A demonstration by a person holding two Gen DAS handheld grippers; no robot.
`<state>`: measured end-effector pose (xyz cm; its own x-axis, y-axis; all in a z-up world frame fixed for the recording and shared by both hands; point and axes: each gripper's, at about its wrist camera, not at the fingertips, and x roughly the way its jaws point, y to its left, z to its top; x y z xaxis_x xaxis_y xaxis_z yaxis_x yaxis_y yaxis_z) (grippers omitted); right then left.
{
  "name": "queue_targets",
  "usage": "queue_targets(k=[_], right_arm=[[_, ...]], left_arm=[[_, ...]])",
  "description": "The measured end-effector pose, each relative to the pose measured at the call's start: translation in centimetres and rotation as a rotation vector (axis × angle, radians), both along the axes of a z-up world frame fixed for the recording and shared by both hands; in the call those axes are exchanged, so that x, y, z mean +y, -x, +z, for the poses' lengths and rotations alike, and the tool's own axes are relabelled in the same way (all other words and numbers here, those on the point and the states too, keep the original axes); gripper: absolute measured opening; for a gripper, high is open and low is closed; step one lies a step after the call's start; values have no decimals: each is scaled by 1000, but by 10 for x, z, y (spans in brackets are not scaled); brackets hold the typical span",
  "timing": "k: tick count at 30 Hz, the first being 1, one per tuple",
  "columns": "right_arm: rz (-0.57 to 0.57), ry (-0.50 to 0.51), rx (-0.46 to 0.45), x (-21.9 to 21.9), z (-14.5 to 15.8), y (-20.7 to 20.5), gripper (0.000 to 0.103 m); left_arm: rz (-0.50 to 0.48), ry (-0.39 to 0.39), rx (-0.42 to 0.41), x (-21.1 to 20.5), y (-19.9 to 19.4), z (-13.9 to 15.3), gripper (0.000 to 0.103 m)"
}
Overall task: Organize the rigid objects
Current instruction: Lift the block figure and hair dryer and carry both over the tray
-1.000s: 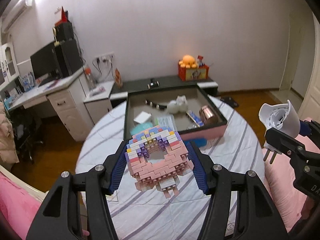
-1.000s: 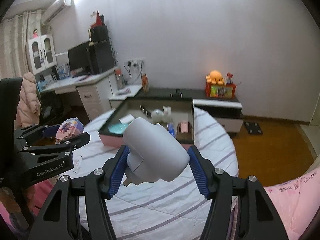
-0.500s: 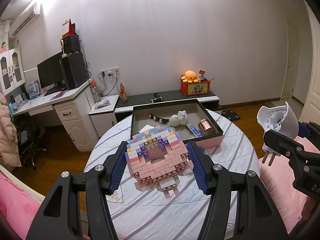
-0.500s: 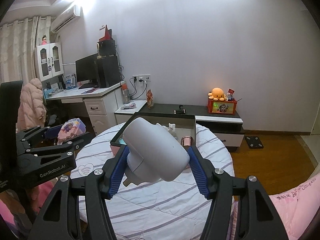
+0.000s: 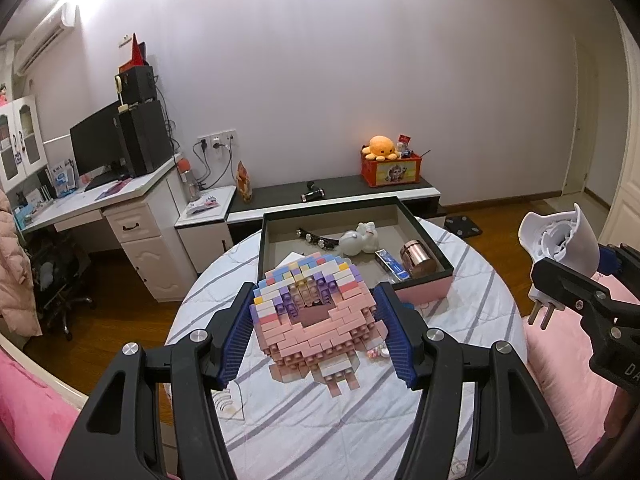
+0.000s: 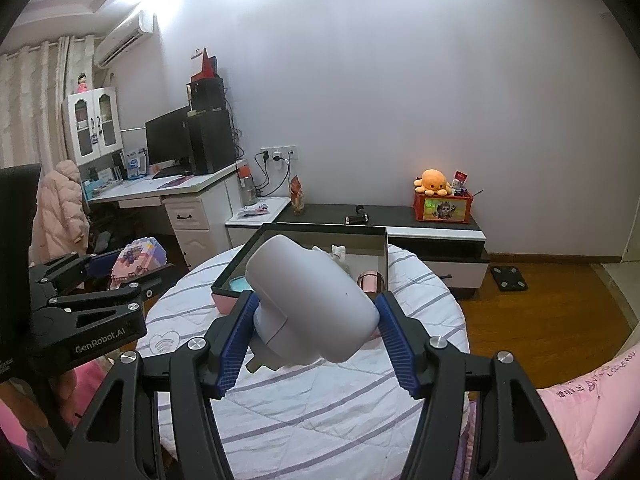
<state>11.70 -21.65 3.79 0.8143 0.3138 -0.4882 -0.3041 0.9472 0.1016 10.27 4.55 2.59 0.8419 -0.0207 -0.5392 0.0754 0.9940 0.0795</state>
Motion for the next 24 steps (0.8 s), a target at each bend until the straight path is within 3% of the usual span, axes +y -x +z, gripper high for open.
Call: queue_targets(k=[15,24], right_arm=[[-1,26,70,16,-16,-102,62],[44,81,193,42,-54,-185,62]], left_arm=[[-7,10,75,12,-111,-16,61],[-14,29,187,19,-197,-48,61]])
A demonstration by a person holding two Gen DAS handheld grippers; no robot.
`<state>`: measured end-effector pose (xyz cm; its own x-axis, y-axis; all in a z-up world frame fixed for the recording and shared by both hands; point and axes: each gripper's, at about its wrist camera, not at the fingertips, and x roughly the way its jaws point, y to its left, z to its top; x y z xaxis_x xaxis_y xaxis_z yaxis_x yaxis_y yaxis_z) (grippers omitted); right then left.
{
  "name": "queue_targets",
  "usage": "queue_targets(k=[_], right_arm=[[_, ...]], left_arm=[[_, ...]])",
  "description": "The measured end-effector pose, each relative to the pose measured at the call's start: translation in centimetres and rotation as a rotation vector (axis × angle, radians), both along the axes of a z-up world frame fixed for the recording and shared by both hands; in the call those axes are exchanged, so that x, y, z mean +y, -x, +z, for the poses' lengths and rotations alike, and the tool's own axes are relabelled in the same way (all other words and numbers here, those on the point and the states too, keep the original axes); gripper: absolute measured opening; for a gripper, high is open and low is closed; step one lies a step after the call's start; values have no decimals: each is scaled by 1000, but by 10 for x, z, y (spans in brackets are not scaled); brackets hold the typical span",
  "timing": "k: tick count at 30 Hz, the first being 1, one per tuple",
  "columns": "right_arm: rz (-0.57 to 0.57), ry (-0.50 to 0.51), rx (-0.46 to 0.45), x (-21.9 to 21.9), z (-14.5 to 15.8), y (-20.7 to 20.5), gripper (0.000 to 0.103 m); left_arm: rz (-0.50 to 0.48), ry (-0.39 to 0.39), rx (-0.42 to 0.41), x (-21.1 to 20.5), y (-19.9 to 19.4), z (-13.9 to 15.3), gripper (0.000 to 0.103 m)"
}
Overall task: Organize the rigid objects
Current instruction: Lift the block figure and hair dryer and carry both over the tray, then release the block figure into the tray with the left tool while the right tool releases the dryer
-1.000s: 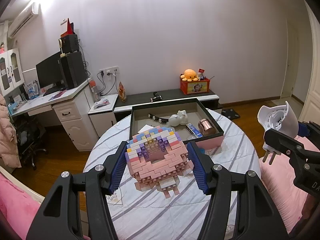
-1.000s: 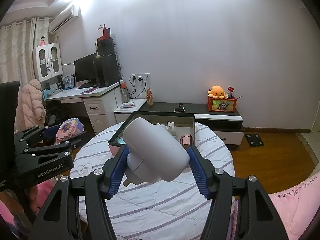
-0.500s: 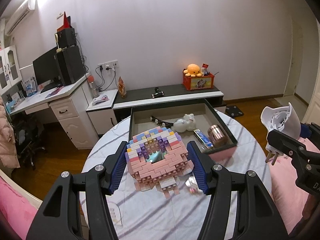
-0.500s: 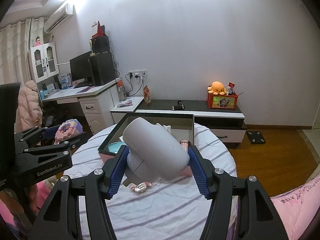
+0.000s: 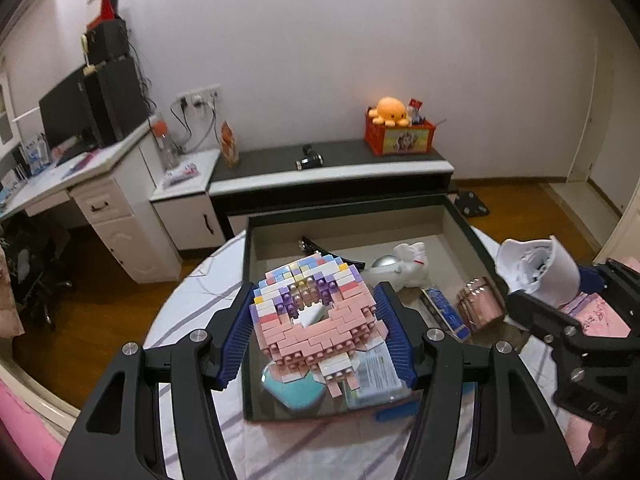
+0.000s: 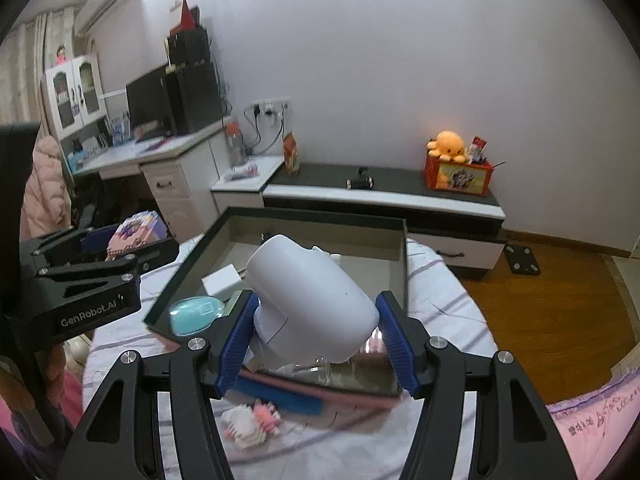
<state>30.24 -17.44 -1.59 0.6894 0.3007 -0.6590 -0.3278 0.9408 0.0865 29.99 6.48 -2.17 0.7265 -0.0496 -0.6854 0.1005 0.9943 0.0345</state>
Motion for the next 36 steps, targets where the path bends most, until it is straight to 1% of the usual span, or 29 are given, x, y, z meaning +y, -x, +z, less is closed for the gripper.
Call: queue_targets(k=[4,6,11,15,19,22,24,25,26,27,28,29,31,36], right_arm=[[27,29,51,13,-20,-28,62],[38,40,72,16,-29,-40,62],[47,53,111,22,-45,-55,62],[45,52,128,22,-49,-59,62],[44,16,149,17,-50,-62,63],[24,47,147,17,-52,-62,63],[20,44,142,16,-51,-63,66],[19,42,138,15,-50,-62,72],[18,43,125,15,-48,-61,76],[17,46,119,16,-47,-60,78],[17,51,112,16,-46,-60,79],[17,53,109,16,-45,-59,79],[15,51,113,15,-45,-59,79],[-7,50,134,10,-50,-61,79]], left_arm=[[-23,-1,51,-2,-23,-18,61],[-21,-22,76,-4,-33,-27,61],[-24,-28,114,-5,-43,-39,61],[-12,-37,116,-4,-45,-40,61],[-7,-36,126,-3,-47,-42,61],[-9,-48,130,-6,-49,-43,61],[-11,-57,141,-7,-50,-44,62],[-8,-65,145,-8,-51,-45,63],[-4,-74,148,-8,-51,-46,68],[-1,-84,150,-9,-52,-46,73],[5,-91,147,-8,-52,-46,84],[16,-94,139,-7,-52,-46,91],[23,-94,128,-5,-51,-45,92],[38,-94,130,1,-51,-44,93]])
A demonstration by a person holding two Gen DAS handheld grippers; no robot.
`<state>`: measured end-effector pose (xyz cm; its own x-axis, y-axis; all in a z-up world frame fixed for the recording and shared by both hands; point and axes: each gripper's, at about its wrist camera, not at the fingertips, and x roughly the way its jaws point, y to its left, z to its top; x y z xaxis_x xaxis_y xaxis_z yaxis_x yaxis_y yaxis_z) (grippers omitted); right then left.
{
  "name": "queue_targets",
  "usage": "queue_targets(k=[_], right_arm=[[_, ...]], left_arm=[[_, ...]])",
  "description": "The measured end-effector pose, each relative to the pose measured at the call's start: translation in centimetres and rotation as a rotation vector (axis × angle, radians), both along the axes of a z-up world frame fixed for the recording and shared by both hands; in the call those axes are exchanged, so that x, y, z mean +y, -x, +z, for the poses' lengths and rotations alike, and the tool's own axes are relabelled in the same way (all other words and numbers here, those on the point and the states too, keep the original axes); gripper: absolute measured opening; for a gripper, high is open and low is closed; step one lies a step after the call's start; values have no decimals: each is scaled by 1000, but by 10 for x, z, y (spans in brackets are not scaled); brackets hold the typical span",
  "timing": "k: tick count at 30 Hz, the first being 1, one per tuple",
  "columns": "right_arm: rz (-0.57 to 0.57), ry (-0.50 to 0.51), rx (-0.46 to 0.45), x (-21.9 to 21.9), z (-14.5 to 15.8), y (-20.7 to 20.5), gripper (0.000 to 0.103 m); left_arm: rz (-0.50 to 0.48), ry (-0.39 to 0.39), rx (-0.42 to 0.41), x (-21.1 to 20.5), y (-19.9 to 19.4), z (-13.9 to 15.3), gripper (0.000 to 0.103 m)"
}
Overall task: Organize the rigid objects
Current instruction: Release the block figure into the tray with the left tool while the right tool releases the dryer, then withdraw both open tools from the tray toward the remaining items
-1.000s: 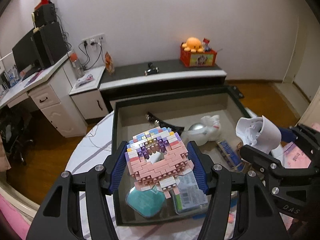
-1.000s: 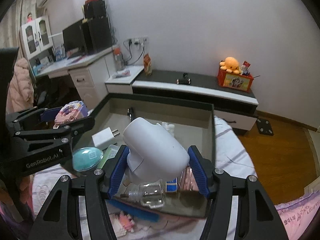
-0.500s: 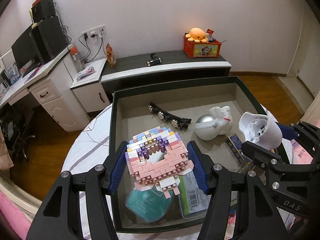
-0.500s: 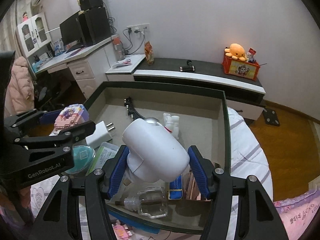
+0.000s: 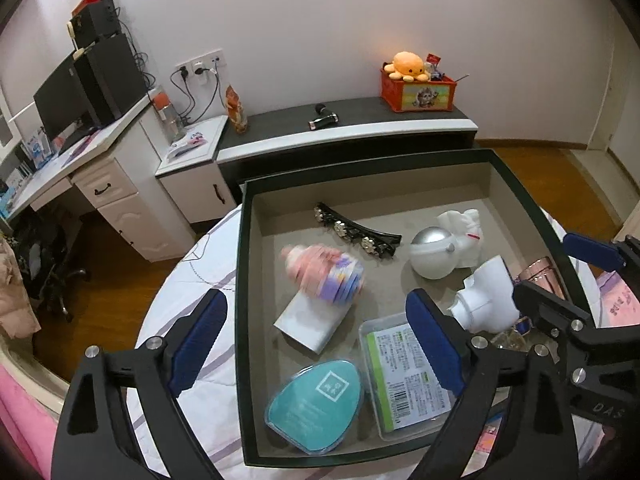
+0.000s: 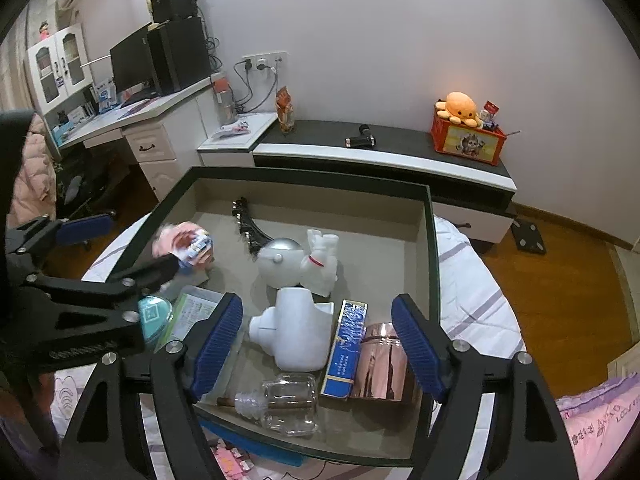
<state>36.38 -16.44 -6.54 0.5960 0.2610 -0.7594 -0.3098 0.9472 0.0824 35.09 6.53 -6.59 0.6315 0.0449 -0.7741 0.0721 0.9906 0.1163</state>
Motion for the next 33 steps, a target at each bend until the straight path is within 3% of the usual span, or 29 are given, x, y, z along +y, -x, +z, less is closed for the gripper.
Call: queue_targets(k=[9,19,33], right_arm=[[-8,-11,-3,-5,4,5,79],[-46,-24,-32,-18,24,26,79],[-95,-55,-197,-38,84,124,79]], left_arm=[[-8,-12,5,-5,3,0,93],[5,-6,-32,-2,30,19,93],[60,-22,-228,4,130,80,95]])
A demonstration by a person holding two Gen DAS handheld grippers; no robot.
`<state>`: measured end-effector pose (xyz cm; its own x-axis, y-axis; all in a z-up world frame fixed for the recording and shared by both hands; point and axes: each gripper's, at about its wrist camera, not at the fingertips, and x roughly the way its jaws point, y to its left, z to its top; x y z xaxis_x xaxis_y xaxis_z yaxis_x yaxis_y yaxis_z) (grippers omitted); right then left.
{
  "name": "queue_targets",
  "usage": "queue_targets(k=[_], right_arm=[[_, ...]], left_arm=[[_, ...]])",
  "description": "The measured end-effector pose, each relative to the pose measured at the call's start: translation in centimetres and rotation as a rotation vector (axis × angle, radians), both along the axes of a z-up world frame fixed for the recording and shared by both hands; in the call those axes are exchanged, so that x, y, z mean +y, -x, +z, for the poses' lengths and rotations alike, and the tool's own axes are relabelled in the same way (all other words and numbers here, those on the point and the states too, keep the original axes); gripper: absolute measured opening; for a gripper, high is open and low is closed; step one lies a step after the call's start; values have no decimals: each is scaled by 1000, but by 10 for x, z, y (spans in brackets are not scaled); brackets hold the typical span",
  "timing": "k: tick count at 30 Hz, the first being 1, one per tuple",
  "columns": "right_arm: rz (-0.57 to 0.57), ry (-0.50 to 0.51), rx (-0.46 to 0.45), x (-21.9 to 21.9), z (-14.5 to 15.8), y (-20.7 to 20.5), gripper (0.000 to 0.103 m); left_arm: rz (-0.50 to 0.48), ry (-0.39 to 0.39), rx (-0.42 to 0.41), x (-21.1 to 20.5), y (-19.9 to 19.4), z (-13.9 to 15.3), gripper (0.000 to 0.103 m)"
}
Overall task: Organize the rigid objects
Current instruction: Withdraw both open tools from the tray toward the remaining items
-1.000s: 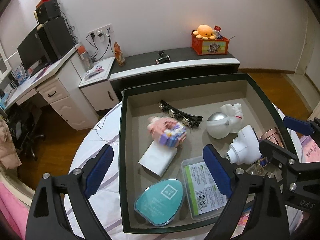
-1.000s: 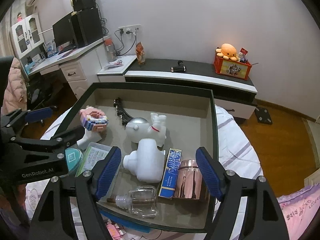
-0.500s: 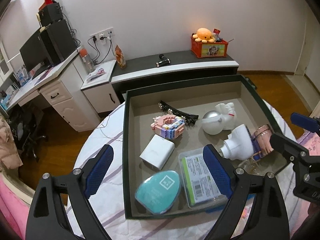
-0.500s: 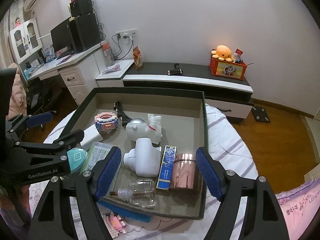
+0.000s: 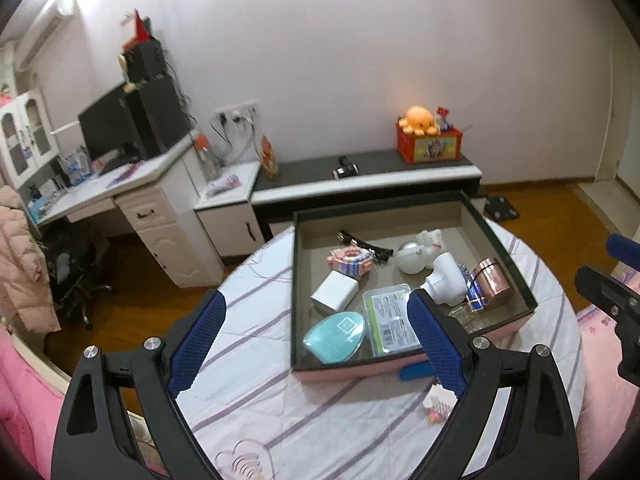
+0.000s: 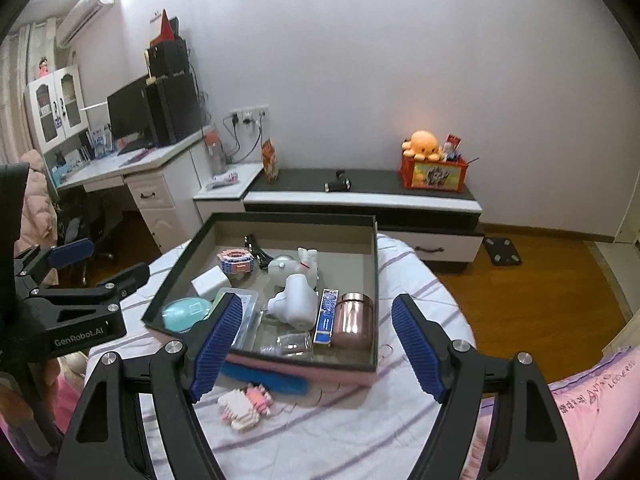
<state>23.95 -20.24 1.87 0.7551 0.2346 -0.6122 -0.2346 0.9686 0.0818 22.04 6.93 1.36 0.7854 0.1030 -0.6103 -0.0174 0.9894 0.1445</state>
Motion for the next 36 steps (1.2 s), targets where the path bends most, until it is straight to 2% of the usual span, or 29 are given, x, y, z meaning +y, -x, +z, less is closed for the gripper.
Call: queue_targets(k=[2,7,15,24,36], right_arm=[[2,3,-31,-2,8,20,79],[9,10,-92,-4,22,64,80],[21,14,-145,-8,32,121,81],[27,22,-165,-9,35,150,81],[25,24,-184,-9,38,158,81]], left_arm=[[-1,-1,-40,0,20,8,101],[-8,-12,-124,-6,69,23,103],[-16,17,-170,-16,127,28,103],[18,42,-204,-15,152,30,103],[4,55,-214,-18,158,33,103]])
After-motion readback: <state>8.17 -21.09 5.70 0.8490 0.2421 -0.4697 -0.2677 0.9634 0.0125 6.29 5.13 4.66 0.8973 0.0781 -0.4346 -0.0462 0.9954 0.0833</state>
